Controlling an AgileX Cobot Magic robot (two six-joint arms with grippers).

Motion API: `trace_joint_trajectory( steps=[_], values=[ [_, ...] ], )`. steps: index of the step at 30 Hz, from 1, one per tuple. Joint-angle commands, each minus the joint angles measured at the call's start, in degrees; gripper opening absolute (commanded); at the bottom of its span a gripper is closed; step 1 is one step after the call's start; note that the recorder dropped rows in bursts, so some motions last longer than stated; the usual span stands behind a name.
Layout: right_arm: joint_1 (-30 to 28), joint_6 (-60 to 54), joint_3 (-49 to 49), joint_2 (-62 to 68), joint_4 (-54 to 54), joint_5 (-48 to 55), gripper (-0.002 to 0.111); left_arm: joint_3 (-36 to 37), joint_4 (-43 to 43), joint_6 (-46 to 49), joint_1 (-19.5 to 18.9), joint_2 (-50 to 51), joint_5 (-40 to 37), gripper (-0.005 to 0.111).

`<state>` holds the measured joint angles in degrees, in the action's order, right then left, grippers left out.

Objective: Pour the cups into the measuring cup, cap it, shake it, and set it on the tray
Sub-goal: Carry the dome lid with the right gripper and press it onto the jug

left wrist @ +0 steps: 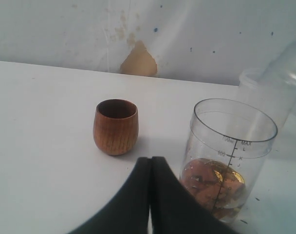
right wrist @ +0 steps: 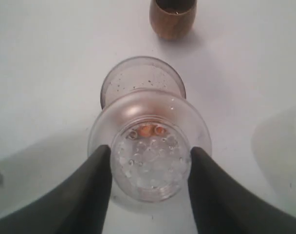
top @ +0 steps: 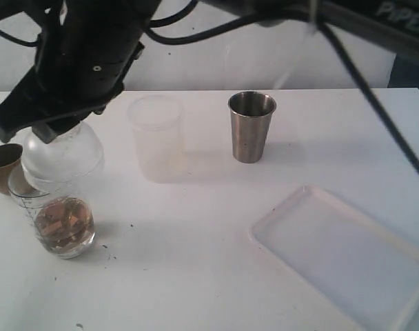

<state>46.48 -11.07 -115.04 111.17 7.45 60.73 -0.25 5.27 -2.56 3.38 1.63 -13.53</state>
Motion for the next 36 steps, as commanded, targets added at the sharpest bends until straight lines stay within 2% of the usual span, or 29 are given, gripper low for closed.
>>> trace_joint_trajectory(
  steps=[1, 10, 14, 36],
  values=[
    [2.1, -0.7, -7.9, 5.4, -1.5, 2.1, 0.000, 0.3, -0.4, 0.1, 0.2, -0.2, 0.0, 0.000],
    [4.8, -0.7, -20.5, 14.2, -6.6, 6.4, 0.000, 0.3, -0.4, 0.1, 0.2, -0.2, 0.0, 0.000],
    [5.0, -0.7, -23.2, 16.4, -9.8, 8.8, 0.000, 0.3, -0.4, 0.1, 0.2, -0.2, 0.0, 0.000],
    [3.1, -0.1, -23.7, 20.4, -7.5, 9.2, 0.000, 0.3, -0.4, 0.1, 0.2, -0.2, 0.0, 0.000]
  ],
)
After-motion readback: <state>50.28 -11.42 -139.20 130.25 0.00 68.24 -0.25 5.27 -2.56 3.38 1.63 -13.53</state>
